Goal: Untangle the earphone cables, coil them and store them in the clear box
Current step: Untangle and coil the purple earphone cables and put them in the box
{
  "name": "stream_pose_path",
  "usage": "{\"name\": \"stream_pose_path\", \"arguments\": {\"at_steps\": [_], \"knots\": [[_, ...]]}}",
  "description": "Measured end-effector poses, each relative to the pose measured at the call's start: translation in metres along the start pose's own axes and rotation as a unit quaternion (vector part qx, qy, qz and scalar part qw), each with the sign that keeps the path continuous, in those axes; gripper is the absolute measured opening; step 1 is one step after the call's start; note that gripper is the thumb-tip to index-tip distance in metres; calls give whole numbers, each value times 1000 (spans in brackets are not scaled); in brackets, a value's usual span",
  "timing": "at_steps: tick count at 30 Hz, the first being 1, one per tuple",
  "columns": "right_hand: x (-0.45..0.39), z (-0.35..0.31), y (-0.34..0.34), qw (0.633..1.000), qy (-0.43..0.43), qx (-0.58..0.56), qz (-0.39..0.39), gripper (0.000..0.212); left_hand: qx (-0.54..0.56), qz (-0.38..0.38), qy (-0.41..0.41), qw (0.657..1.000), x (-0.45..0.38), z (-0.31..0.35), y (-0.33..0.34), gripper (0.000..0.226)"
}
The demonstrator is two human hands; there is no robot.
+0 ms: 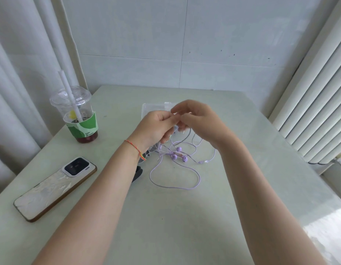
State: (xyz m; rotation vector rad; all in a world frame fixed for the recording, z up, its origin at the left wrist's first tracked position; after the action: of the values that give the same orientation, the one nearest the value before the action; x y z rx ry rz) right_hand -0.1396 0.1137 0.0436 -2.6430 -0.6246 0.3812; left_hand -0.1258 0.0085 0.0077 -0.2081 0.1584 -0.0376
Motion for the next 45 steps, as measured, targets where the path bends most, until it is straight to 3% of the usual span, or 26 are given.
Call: {"name": "stream_pose_path", "arguments": {"at_steps": [3,5,9,11,17,20,24,29,34,37,41,43,45], "knots": [[2,10,4,996,26,78,-39,10,-7,51,-15,999,0,-4,-13,34],[0,12,-8,996,25,89,-7,10,-3,69,-30,997,0,-10,-21,38],[5,19,-74,966,31,-4,257,10,-5,64,-37,997,0,-16,-30,39],[13,29,-92,942,51,-41,331,10,13,61,-22,998,0,-14,-33,34],[11,45,-96,940,88,-45,326,11,4,43,22,999,-2,-7,-34,23],[12,51,-99,938,101,-39,330,12,99,10,46,994,1,0,-30,20],[6,54,-90,947,112,-40,298,17,283,-19,15,959,1,3,-22,23],[-2,54,-70,969,125,-24,212,30,282,-100,-28,954,5,1,-4,26],[-5,53,-46,982,128,-10,139,25,323,-215,-53,920,16,12,21,23],[-6,53,-33,989,121,-6,84,16,396,-161,-21,904,10,20,6,37],[-3,51,-12,992,120,40,-21,14,564,4,62,823,1,20,-47,37],[1,44,9,988,107,66,-89,14,536,29,98,838,2,27,-54,36],[7,31,31,983,83,79,-146,15,454,15,99,885,2,38,-38,38]]}}
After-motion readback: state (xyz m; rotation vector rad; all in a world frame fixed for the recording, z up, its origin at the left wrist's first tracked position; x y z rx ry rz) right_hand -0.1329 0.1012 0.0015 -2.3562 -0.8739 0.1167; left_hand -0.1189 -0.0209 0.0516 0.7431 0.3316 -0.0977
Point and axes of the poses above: each hand's wrist, its own x-axis away from the middle knuckle, its own y-axis out of the palm, z = x × y, the point moved 10 cm from there along -x, towards the middle knuckle, and after that the axes turned 2 degrees about -z, right-handed, at the moved point
